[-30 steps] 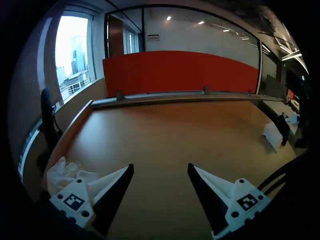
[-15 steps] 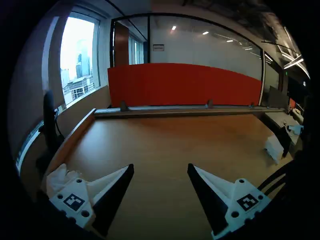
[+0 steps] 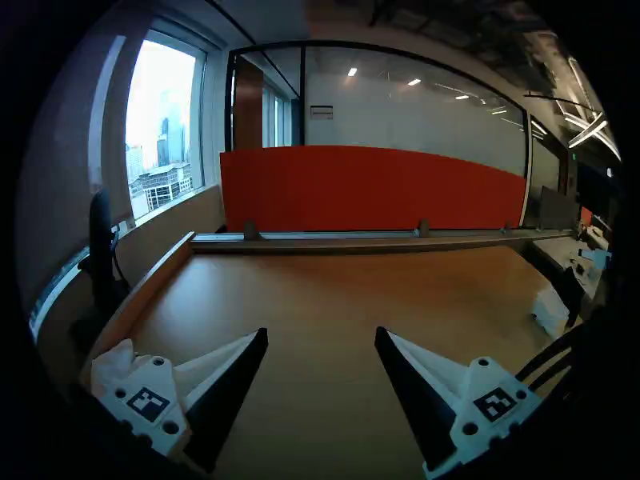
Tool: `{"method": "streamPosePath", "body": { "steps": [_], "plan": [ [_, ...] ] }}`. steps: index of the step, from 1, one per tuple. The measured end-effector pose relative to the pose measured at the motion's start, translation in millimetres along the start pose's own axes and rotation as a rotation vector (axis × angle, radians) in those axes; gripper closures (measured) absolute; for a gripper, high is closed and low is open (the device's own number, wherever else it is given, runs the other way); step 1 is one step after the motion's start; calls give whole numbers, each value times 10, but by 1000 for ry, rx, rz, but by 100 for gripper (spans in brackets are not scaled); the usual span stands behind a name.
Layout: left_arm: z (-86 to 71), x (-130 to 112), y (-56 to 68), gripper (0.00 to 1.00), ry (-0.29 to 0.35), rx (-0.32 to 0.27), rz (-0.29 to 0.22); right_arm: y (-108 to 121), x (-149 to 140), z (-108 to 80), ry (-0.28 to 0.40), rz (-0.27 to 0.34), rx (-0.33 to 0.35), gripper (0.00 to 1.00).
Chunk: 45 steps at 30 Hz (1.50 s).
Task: Fold towel
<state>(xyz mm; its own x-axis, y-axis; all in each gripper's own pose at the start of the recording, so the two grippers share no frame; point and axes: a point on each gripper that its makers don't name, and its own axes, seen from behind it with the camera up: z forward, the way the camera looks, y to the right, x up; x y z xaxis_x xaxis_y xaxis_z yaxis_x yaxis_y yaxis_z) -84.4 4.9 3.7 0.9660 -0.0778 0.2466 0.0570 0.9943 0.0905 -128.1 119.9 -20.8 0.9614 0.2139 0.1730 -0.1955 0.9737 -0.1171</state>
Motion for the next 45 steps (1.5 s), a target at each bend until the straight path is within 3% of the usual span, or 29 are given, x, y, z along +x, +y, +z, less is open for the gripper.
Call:
{"method": "streamPosePath", "body": {
  "steps": [9,26,35,45],
  "plan": [
    [19,170,-33,0,54,9,-10,-292,140,29,54,-41,7,1],
    [12,396,-116,0,148,9,-57,-1047,312,55,132,-75,75,1],
    [18,459,-200,0,185,21,-77,-1242,410,75,155,-95,75,1],
    [50,447,-155,0,205,9,-100,-1398,478,71,159,-105,78,2]
  ]
}}
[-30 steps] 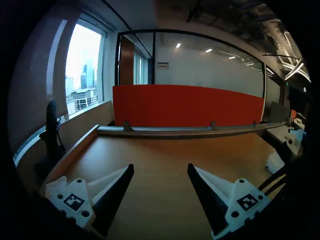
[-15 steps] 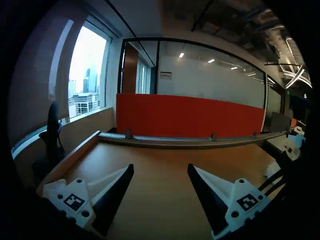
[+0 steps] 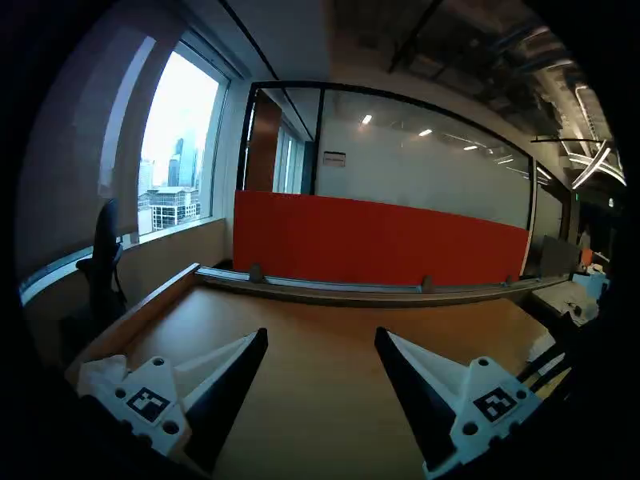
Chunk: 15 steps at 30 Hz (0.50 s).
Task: Fold towel
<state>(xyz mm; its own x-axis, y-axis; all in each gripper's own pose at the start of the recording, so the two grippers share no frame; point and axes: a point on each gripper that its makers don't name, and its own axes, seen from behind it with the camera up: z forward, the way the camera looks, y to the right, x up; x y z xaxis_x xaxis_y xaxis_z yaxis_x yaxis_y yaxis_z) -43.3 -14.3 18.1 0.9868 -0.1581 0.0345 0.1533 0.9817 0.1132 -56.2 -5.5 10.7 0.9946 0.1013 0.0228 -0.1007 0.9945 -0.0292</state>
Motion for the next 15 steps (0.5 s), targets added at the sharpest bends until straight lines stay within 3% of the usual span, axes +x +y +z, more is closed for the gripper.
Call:
{"method": "streamPosePath", "body": {
  "steps": [15],
  "plan": [
    [44,119,30,0,72,-5,12,-170,92,12,-27,-12,-6,1]
  ]
}}
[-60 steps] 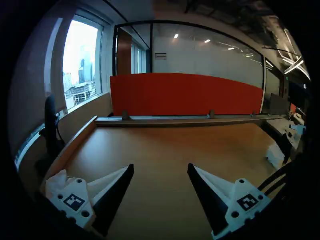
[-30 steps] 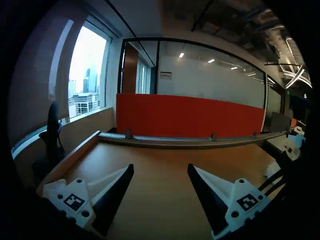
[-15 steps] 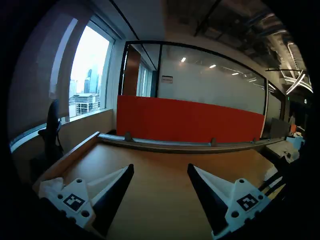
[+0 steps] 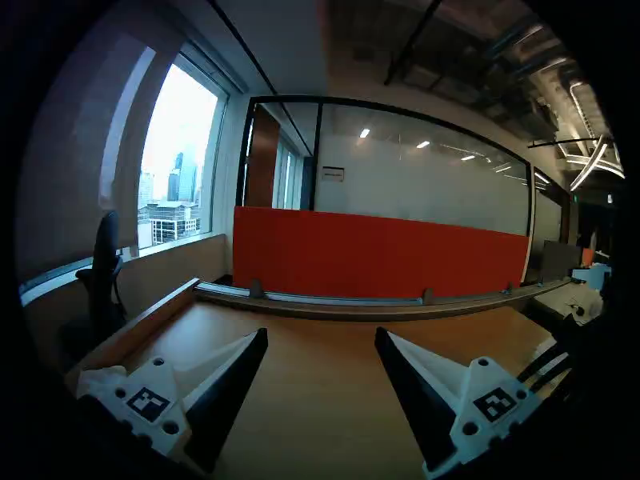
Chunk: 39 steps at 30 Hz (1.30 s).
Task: Fold towel
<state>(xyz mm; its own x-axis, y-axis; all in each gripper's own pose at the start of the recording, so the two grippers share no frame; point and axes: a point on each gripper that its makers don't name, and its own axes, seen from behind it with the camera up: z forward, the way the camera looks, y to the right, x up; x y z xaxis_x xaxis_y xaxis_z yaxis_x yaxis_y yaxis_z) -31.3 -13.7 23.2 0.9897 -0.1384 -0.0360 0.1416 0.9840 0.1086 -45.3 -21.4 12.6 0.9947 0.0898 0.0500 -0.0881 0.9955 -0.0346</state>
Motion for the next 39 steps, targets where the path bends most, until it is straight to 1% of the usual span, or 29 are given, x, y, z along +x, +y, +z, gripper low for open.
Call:
{"method": "streamPosePath", "body": {
  "steps": [2,8,11,14,17,21,23,27,39],
  "plan": [
    [13,-37,19,0,6,-8,1,-21,15,-7,-2,-2,-2,2],
    [30,-190,17,0,25,-13,-1,-108,17,-61,6,-2,-7,1],
    [39,-288,15,0,33,-13,11,-138,-33,-82,6,-11,-14,2],
    [46,-381,-6,0,45,-10,26,-162,-87,-93,4,-19,-17,1],
    [55,-467,-33,0,56,-4,34,-174,-140,-94,-2,-13,-27,1],
    [58,-603,-61,0,68,2,32,-213,-155,-97,9,1,-25,1],
    [59,-683,-71,0,70,3,30,-214,-159,-96,16,6,-29,1],
    [56,-809,-79,0,77,4,48,-188,-217,-95,21,10,-36,1],
    [51,-1165,-55,0,97,7,92,-14,-425,-79,40,22,-68,1]
  ]
}}
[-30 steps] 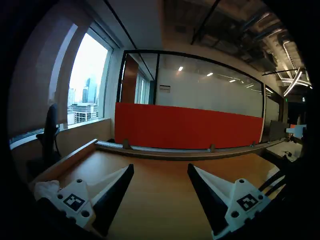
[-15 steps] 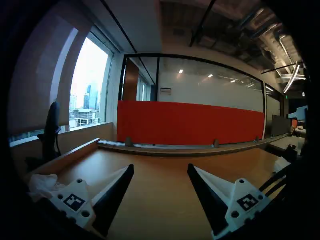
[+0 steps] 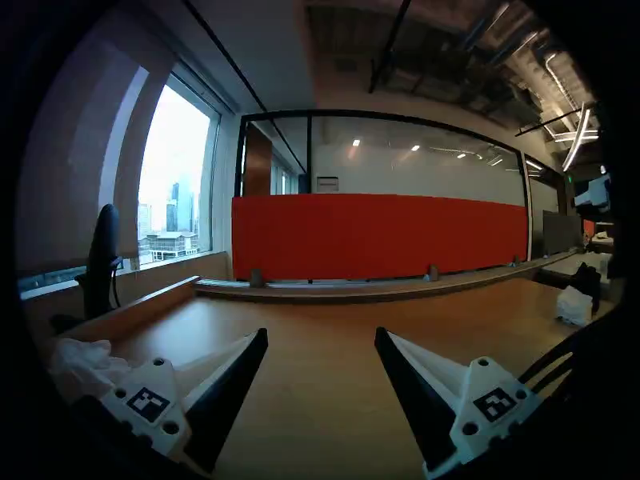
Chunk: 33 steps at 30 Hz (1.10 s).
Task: Fold towel
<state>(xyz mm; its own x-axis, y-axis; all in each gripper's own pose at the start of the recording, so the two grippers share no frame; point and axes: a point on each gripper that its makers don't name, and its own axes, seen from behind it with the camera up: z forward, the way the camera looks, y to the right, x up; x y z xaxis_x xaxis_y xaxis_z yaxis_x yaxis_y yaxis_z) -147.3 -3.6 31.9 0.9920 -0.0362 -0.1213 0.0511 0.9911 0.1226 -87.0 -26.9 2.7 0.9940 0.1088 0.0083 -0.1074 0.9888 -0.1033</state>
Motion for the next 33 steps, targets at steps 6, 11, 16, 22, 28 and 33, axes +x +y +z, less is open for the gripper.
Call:
{"method": "streamPosePath", "body": {
  "steps": [6,11,16,22,28,33],
  "plan": [
    [-12,-141,27,0,10,1,-2,42,-111,-5,1,2,8,1],
    [-26,-264,38,0,9,4,-5,89,-138,2,11,-4,1,1],
    [-18,-339,40,0,11,8,-4,106,-214,-5,3,-2,3,1],
    [-15,-396,16,0,11,13,-2,132,-259,-15,-1,-9,-3,1],
    [-9,-392,-3,0,16,15,-3,145,-252,-21,-2,-12,-10,2],
    [-14,-389,-1,0,19,15,2,139,-277,-15,-5,-10,-10,1]
  ]
}}
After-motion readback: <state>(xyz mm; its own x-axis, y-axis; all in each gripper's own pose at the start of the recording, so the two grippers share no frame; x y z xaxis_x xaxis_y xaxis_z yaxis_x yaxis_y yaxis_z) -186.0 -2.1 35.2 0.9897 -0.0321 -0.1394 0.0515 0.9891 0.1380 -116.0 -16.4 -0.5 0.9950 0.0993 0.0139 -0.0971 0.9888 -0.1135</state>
